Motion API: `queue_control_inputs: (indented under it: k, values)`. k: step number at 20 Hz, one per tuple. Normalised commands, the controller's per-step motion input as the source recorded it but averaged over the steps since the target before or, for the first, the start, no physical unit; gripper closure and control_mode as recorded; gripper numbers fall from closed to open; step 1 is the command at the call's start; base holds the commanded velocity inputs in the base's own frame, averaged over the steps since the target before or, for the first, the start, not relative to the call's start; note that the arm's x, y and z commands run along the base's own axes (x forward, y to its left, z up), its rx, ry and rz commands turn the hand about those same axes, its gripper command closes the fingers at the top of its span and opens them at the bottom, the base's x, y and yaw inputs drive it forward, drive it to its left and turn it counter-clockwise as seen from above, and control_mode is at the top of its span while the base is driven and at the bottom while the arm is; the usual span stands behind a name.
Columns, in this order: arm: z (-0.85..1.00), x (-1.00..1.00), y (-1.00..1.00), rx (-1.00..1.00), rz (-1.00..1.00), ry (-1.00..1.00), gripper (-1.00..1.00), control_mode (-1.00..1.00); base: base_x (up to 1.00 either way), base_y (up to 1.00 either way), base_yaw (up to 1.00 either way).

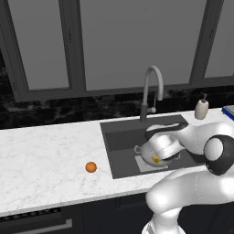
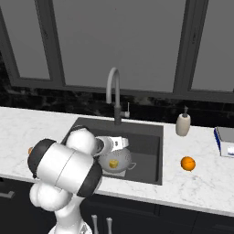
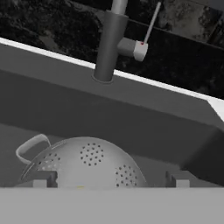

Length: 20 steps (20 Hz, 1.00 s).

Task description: Put the colander in the sink, put the kiwi, orange, tangerine in the colander, and turn on the sink faucet and pour water over the colander.

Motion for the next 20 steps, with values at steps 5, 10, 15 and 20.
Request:
queue_control_inputs:
  k: [5, 10, 15, 20]
  values:
    - [1.0, -0.44, -0.36, 0.0, -0.13, 0.04, -1.0, -1.0, 0.0, 0.0, 0.0]
    - [1.0, -0.45, -0.52, 0.03, -0.19, 0.3, -1.0, -1.0, 0.0, 0.0, 0.0]
    - [1.0, -0.33, -0.65, 0.12, -0.18, 0.46, -1.0, -1.0, 0.0, 0.0, 0.0]
    - [1.0, 0.0, -0.62, 0.19, -0.15, 0.51, -1.0, -1.0, 0.0, 0.0, 0.0]
